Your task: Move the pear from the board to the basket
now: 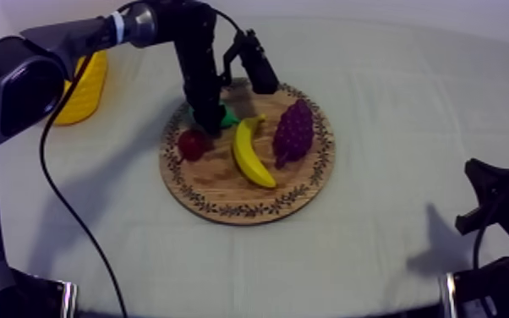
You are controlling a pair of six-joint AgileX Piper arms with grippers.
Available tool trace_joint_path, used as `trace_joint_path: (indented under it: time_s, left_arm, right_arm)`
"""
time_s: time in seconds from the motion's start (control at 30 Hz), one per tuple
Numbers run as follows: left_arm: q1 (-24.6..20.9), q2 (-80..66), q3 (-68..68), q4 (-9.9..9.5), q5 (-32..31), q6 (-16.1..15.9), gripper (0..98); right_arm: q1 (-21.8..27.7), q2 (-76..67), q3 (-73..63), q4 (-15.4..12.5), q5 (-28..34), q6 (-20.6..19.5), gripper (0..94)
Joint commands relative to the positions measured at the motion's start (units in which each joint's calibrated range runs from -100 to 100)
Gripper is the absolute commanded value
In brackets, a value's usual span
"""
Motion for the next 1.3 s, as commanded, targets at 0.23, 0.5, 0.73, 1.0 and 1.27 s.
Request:
trace_joint_path:
  time_s: [0.23,0.5,0.73,1.0,1.27]
  left_arm:
    - [0.22,-1.18,2.18,-0.31,-1.69,0.42,48.1]
    - [0.17,-7.43,5.47,-0.44,-1.88,0.51,47.3]
    - [0.27,-16.02,6.99,-0.44,0.45,0.53,47.4]
    - [0.08,-24.78,6.67,-0.65,4.72,0.66,47.7]
    - [-0.35,-29.96,5.62,-0.61,7.8,0.69,47.8]
  right_arm:
    - [0.01,-0.04,-0.05,-0.01,0.04,0.0,0.4]
    - [0.01,-0.04,-0.05,-0.01,0.04,0.0,0.4]
    - [0.01,-0.04,-0.05,-0.01,0.04,0.0,0.4]
    - [0.01,-0.04,-0.05,-0.01,0.04,0.0,0.4]
    - [0.01,-0.04,-0.05,-0.01,0.04,0.0,0.4]
